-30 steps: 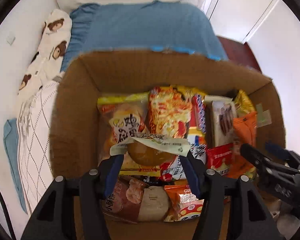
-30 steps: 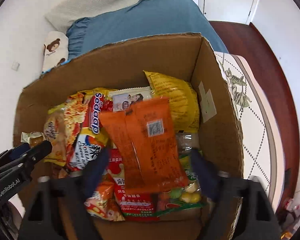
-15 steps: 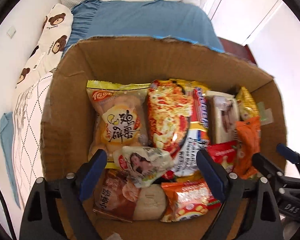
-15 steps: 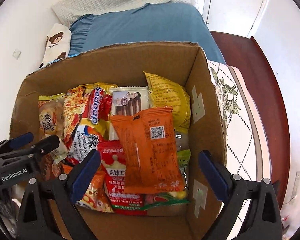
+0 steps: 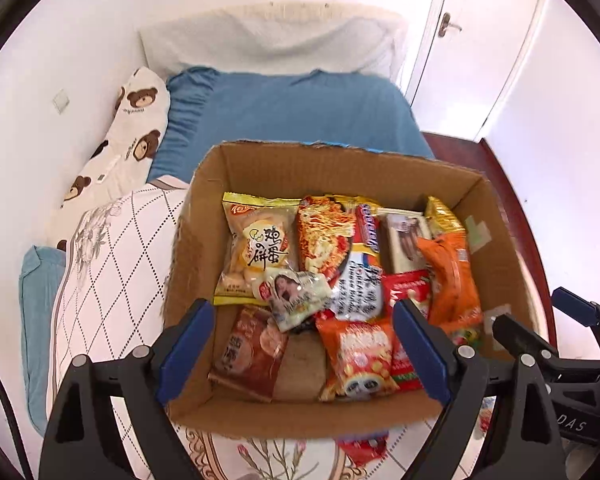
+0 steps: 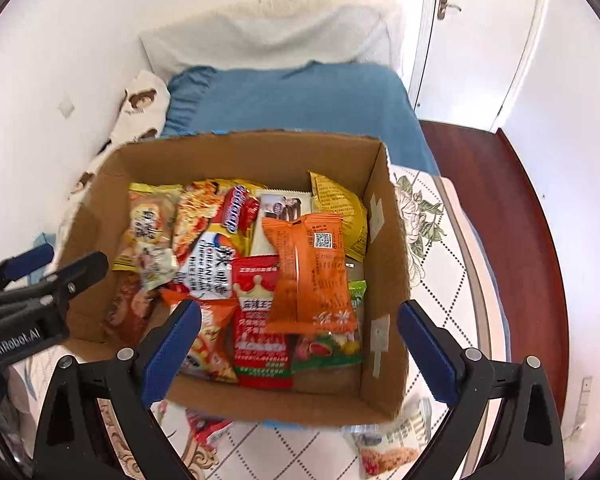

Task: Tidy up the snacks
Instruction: 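Move the left tool to the red triangle candy while the right tool reaches the oat cookie pack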

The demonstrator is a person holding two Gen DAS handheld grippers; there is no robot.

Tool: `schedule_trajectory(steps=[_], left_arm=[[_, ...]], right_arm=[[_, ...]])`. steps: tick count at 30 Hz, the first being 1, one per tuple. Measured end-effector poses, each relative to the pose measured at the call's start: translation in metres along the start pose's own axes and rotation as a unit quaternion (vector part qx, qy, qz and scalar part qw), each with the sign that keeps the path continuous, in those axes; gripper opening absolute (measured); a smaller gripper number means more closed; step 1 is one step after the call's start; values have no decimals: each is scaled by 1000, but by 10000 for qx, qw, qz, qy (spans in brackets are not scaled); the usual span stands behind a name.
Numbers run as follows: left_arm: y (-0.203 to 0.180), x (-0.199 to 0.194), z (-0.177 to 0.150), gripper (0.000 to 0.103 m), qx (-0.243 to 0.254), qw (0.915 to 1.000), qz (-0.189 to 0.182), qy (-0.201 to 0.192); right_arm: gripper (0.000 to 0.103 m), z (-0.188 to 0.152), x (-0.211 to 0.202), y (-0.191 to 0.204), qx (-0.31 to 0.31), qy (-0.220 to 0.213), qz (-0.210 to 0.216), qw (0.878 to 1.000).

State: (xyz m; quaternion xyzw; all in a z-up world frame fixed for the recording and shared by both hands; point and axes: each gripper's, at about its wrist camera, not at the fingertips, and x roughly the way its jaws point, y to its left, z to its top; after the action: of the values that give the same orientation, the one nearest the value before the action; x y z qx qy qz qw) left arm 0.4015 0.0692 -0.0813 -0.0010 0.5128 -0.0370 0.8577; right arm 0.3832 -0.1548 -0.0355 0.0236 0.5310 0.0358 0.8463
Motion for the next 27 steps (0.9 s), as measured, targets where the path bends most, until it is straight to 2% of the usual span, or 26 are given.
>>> schedule_trajectory(steps=[14, 18, 22, 24, 25, 27], left_arm=[[-18, -98, -48, 91, 134, 9960, -76, -882], [-20, -121, -61, 91, 50, 9932, -62, -1164], [-18, -126, -71, 91, -70, 9910, -90, -1335], [-18, -116, -74, 91, -64, 9927, 138, -1194], [-18, -110, -77, 91, -50, 9937, 175, -1106], [-19, -90, -82, 91, 15, 9964, 185, -822]], right_arm=[[100, -51, -110, -2, 145, -1011, 68, 9947], [100, -66, -133, -6, 237, -1132, 235, 9930], [99, -81, -139, -13, 267, -1102, 236, 9933], [86, -90, -130, -23, 370, -984, 283, 9941], [72, -95, -121, -29, 418, -854, 313, 9950], [70, -103, -103, -41, 555, -568, 380, 9961]])
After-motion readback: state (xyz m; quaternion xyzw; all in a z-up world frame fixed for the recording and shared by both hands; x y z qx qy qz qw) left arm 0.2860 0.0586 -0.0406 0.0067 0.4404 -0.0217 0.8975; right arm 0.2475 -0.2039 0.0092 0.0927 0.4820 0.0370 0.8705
